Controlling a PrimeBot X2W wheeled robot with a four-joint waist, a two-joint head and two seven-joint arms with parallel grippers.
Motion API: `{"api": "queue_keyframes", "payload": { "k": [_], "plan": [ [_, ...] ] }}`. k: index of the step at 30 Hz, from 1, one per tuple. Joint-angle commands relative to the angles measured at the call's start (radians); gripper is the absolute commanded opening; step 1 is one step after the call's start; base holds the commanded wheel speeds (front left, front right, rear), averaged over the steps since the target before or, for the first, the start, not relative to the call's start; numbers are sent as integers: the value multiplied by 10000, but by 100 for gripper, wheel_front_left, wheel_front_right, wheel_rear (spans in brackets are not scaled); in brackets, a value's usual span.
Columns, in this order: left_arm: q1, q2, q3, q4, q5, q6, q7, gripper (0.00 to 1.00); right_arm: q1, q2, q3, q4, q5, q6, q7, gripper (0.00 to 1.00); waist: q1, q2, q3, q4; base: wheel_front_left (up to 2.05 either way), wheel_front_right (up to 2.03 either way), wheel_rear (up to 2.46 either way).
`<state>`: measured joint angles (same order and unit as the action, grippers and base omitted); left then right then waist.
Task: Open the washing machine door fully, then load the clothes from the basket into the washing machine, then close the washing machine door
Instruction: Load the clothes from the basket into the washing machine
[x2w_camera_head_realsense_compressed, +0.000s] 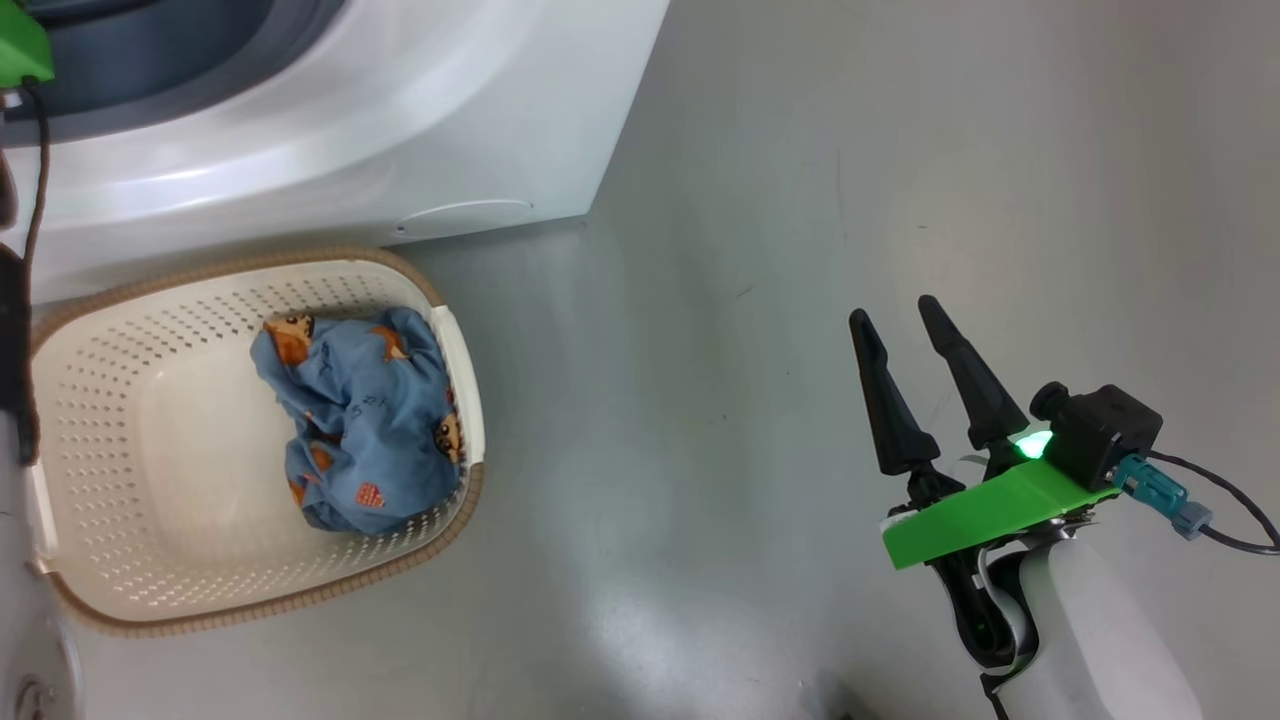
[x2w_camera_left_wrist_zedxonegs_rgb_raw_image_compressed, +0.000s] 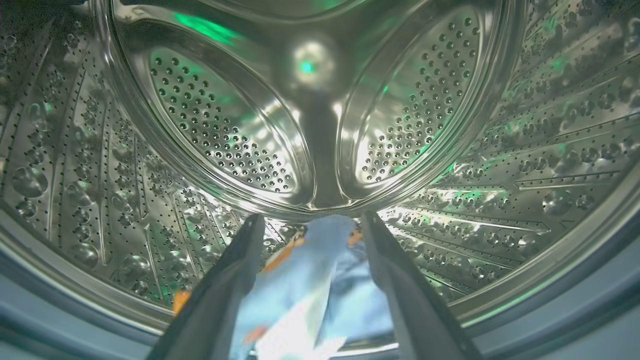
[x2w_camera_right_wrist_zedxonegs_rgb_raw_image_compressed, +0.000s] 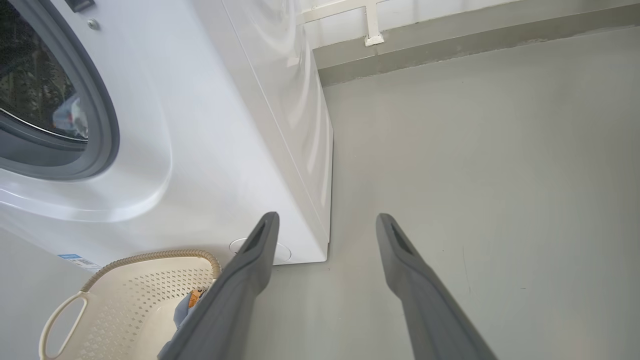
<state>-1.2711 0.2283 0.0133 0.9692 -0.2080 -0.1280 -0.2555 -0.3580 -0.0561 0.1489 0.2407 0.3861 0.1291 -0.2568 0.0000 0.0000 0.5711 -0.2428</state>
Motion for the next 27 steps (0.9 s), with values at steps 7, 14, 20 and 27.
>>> {"api": "queue_keyframes", "payload": {
  "k": [7, 14, 20, 27],
  "plan": [
    [357, 328, 166, -429, -73, -26, -63, 100, -24, 58, 119, -225, 47, 16, -49, 100, 0, 0, -62, 191, 0, 0, 0],
    [1152, 42, 104, -820, -31, -26, -63, 100, -32, 58, -14, -183, -87, 16, -49, 100, 0, 0, -203, 416, 0, 0, 0],
    [2213, -282, 292, -1337, 8, -26, -63, 100, 70, 58, -158, -144, -247, 16, -49, 100, 0, 0, -479, 659, 0, 0, 0],
    [3915, -778, 614, -2284, -31, -26, -63, 100, 292, 57, -409, -14, -548, 16, -49, 100, 0, 0, -978, 1074, 0, 0, 0]
  ]
}}
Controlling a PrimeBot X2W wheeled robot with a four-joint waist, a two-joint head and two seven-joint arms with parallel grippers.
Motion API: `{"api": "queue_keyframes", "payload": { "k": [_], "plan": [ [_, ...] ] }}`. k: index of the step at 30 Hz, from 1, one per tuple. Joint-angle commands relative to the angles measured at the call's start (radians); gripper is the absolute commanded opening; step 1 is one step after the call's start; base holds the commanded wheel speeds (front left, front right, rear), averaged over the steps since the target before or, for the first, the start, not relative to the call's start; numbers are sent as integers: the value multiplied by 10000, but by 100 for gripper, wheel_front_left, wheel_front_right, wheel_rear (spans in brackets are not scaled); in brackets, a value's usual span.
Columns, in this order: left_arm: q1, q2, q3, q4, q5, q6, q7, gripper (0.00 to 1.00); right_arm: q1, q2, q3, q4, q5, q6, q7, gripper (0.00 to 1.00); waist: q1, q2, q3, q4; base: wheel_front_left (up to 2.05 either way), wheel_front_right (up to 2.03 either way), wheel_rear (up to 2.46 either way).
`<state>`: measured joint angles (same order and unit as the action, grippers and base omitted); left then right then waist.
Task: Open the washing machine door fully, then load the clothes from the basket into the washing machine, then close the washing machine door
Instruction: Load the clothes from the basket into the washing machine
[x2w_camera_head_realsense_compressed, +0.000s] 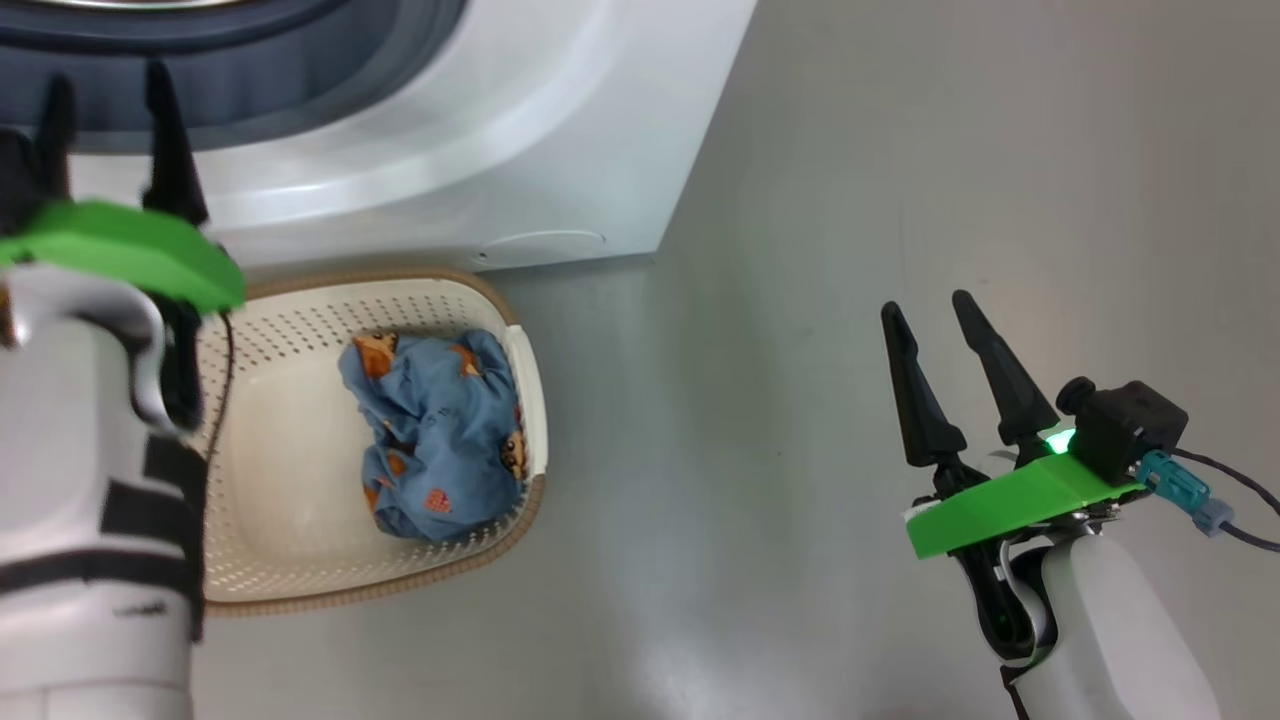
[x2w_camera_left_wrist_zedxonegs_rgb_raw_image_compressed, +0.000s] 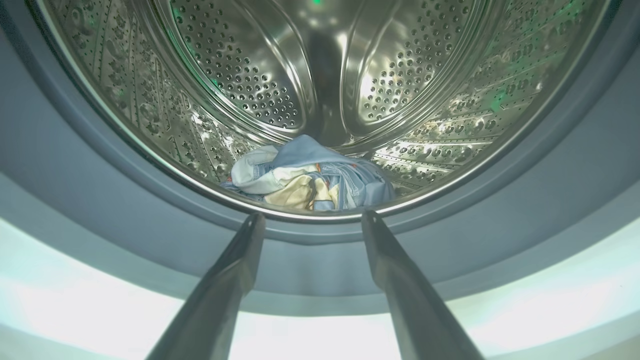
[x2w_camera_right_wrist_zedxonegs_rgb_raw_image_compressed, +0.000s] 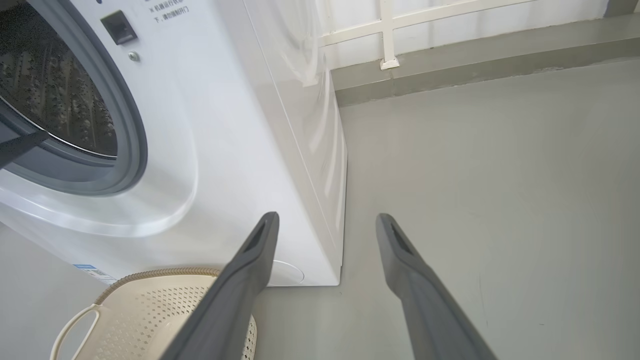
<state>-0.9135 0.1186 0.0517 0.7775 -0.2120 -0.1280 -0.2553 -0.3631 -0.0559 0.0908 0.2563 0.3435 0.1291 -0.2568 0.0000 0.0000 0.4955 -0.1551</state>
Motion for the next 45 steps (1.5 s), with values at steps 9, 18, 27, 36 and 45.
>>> {"api": "queue_keyframes", "payload": {
  "k": [9, 18, 27, 36, 45],
  "plan": [
    [2201, -53, 400, -1431, -75, -27, -65, 100, 741, -154, -6, 0, -207, 16, -49, 100, 0, 0, -994, 642, 0, 0, 0],
    [4065, -295, 488, -2442, -35, -27, -65, 100, 1383, -380, -158, 146, -183, 16, -49, 100, 0, 0, -1931, 990, 0, 0, 0],
    [5740, -346, 391, -3339, 74, -27, -65, 100, 1992, -578, -200, 194, -153, 16, -49, 100, 0, 0, -2762, 1178, 0, 0, 0],
    [7209, -374, 292, -4097, 68, -27, -65, 100, 2546, -707, -383, 133, -88, 16, -49, 100, 0, 0, -3326, 1335, 0, 0, 0],
    [8386, -440, 455, -4958, 87, -27, -65, 100, 3043, -757, -497, 40, -54, 16, -49, 100, 0, 0, -3666, 1411, 0, 0, 0]
  ]
}}
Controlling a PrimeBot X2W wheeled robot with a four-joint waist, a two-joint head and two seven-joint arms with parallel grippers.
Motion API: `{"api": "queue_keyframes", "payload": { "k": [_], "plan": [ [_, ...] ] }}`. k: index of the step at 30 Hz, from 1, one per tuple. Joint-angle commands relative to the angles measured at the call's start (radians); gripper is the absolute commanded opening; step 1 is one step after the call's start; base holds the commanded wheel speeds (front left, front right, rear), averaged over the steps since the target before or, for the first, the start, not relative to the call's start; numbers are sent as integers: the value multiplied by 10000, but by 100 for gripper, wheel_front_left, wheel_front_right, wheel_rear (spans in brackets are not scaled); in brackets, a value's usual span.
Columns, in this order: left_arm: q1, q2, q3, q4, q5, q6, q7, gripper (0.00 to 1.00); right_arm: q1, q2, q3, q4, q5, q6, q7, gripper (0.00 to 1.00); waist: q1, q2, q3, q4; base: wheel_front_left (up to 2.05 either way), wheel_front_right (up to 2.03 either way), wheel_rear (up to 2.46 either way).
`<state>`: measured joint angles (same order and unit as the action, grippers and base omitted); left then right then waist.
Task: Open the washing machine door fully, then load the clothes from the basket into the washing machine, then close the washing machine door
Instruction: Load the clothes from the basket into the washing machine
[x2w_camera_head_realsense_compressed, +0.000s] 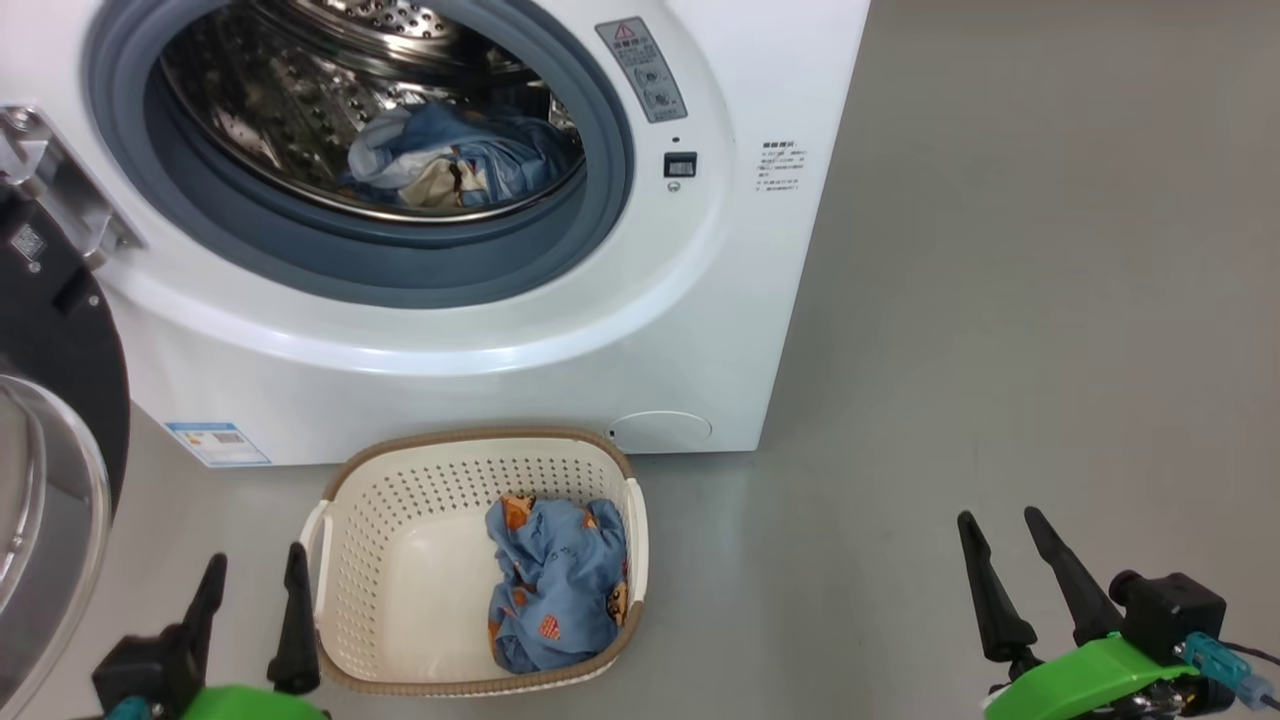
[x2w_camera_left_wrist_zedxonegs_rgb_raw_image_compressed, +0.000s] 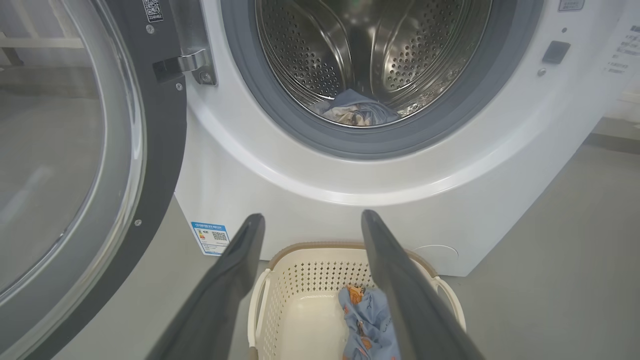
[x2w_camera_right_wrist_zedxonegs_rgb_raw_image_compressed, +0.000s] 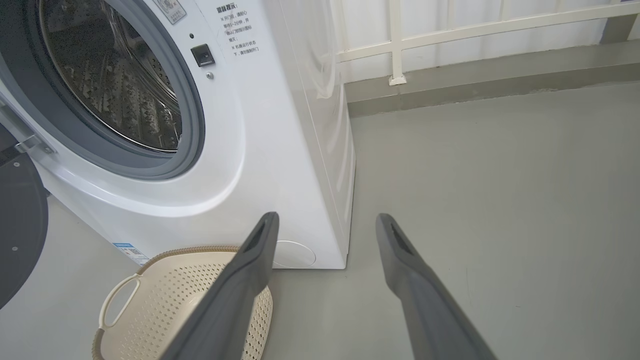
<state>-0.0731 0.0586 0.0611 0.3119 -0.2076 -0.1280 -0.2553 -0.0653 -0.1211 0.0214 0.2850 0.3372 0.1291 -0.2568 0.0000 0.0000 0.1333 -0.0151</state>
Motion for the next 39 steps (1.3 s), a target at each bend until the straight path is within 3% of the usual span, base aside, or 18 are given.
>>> {"api": "queue_keyframes", "payload": {
  "k": [1, 23, 39],
  "plan": [
    [95, 147, 405, -401, 53, -27, -65, 100, 102, -102, 182, -254, 8, 16, -49, 100, 0, 0, -64, 10, 0, 0, 0],
    [558, -62, 477, -901, 41, -27, -65, 100, 14, 23, 36, -396, 25, 16, -49, 100, 0, 0, 129, -68, 0, 0, 0],
    [-731, 4, -848, 1292, -556, -27, -65, 100, -677, 398, 198, -466, 19, 16, -49, 100, 0, 0, 1420, -432, 0, 0, 0]
  ]
}}
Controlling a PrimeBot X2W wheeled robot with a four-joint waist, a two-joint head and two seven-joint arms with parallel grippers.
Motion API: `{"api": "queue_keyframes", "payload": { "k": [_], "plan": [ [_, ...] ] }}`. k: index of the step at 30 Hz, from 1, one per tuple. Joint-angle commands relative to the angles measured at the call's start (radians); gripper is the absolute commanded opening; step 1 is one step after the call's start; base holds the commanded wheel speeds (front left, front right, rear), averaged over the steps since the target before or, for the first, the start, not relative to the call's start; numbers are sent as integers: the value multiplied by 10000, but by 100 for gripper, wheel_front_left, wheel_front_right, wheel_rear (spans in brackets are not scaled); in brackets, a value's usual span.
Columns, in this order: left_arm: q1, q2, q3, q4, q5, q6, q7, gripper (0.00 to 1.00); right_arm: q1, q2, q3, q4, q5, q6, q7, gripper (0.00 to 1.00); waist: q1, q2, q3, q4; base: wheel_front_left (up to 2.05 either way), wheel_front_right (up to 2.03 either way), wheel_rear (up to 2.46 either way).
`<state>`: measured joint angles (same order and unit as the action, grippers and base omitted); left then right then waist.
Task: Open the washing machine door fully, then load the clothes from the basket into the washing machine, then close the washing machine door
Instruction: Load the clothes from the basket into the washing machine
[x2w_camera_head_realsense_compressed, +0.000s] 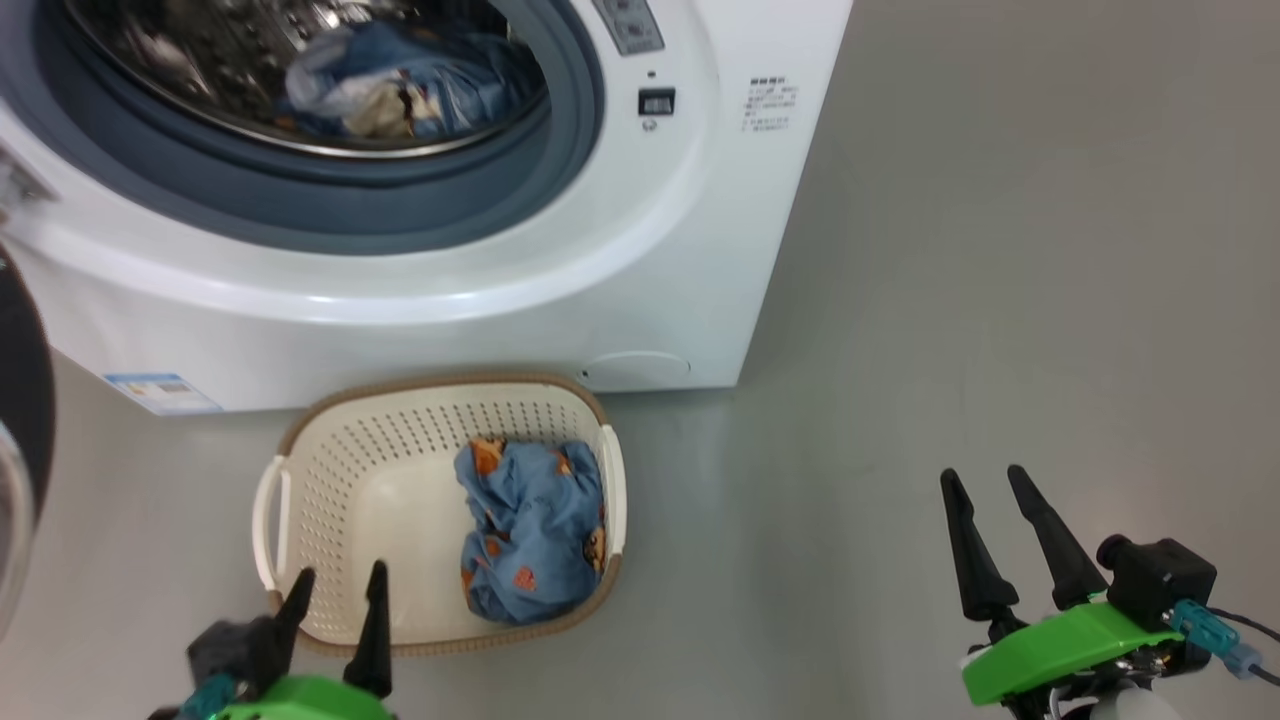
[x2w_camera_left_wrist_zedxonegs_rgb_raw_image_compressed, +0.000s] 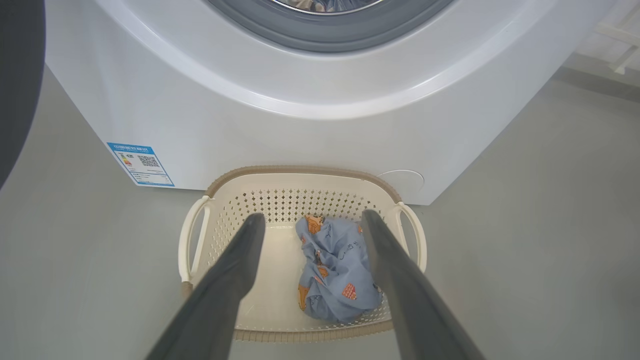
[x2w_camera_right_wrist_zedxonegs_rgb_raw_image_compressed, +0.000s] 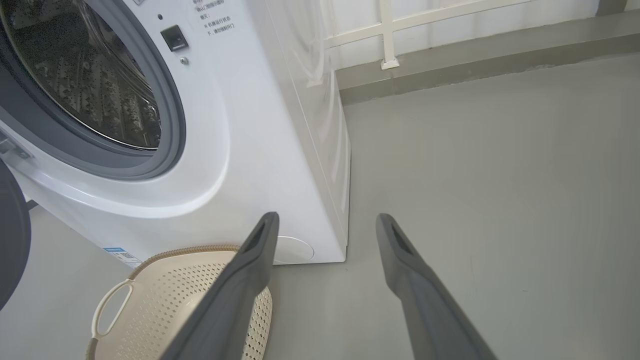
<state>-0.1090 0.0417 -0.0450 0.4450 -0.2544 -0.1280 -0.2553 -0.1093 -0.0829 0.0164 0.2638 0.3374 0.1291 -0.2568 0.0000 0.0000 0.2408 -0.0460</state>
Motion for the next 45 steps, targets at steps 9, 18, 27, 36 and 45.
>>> {"api": "queue_keyframes", "payload": {
  "k": [9, 18, 27, 36, 45],
  "plan": [
    [-2008, 407, -914, 1695, -624, -27, -65, 100, -785, 149, 339, -318, -24, 16, -49, 100, 0, 0, 1397, -355, 0, 0, 0],
    [-3681, 672, -2191, 3299, -1404, -27, -65, 100, -1450, 246, 398, -466, -71, 16, -49, 100, 0, 0, 2628, -596, 0, 0, 0],
    [-5389, 936, -3787, 4925, -2479, -27, -65, 100, -2058, 296, 504, -571, -111, 16, -49, 100, 0, 0, 3812, -726, 0, 0, 0],
    [-6665, 1260, -5345, 5990, -3600, -27, -65, 100, -2660, 318, 589, -724, -127, 16, -49, 100, 0, 0, 4680, -1054, 0, 0, 0],
    [-7255, 1684, -6943, 6316, -5134, -27, 174, 100, -2679, 325, 659, -860, -108, 16, -49, 100, 0, 0, 5128, -1373, 0, 0, 0]
  ]
}}
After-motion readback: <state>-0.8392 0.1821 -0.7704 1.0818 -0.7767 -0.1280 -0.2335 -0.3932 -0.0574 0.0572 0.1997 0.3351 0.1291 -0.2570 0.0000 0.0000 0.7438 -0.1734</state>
